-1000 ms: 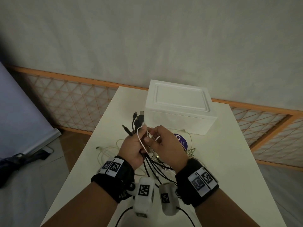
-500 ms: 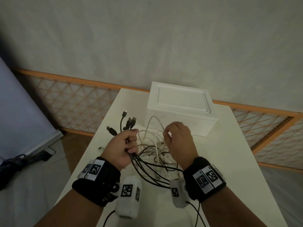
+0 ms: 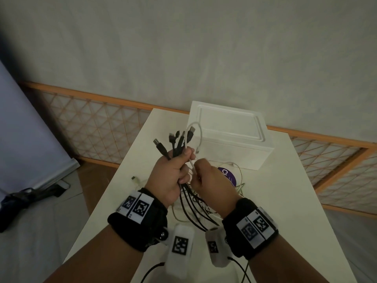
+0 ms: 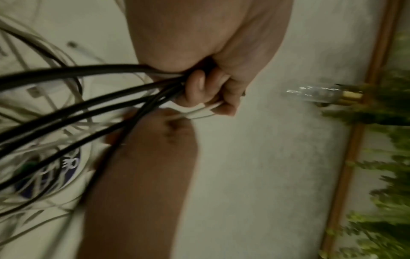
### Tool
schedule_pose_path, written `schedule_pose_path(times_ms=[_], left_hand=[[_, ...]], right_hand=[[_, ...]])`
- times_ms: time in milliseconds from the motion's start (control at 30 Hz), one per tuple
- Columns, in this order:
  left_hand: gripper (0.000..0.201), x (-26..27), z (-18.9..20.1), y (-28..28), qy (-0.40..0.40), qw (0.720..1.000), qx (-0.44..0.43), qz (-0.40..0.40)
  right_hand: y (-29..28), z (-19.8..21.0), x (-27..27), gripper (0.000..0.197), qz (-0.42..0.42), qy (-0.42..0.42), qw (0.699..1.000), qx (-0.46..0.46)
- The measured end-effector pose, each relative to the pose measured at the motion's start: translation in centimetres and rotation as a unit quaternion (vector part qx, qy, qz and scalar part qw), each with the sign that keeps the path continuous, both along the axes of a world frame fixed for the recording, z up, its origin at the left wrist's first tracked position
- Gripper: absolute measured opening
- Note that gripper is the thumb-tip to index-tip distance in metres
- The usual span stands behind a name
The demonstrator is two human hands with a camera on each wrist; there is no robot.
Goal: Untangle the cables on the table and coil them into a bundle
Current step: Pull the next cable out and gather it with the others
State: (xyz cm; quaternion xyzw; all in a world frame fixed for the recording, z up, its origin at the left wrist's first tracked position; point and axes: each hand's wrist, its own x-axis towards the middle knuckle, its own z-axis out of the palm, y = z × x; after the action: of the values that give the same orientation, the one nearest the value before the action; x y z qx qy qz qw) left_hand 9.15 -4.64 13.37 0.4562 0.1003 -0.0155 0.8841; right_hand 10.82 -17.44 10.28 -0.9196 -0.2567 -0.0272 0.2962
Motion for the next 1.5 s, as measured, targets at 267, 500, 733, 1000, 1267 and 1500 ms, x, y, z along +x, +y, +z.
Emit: schedule_pose_path(times_ms=[267, 500, 733, 1000, 1267, 1500], left_hand=[[0.010, 0.9, 1.6, 3.7, -0.074, 0.993, -0.076, 0.057], [0.084, 0.5, -5.1, 0.3, -0.077, 0.992, -0.082, -0.065], [0.015, 0.1, -8.7, -1.8, -0.022, 0.965, 0.207, -0.159], [0.037, 1.6, -13.7, 0.7, 0.076, 0.797, 0.551, -0.235], [0.032, 1.3, -8.2, 2.0, 0.129, 0.986, -0.100, -0.040], [0.037, -0.4, -8.0, 3.9, 0.212, 0.966, -0.116, 0.092]], right_hand=[[-4.0, -3.8, 1.6, 0.013, -0.066, 0.152, 0.983, -0.077], [-2.3, 3.6, 0.9, 0.028, -0.070, 0.124, 0.957, 0.252], [-2.2, 7.7, 0.0, 0.024, -0.110, 0.014, 0.927, 0.359], [-4.0, 9.3, -0.7, 0.037, -0.092, -0.079, 0.910, 0.397], [-3.9, 3.7, -0.3, 0.026, -0.139, -0.038, 0.985, 0.092], [-5.1, 3.5, -0.1, 0.040, -0.254, -0.003, 0.954, 0.161]])
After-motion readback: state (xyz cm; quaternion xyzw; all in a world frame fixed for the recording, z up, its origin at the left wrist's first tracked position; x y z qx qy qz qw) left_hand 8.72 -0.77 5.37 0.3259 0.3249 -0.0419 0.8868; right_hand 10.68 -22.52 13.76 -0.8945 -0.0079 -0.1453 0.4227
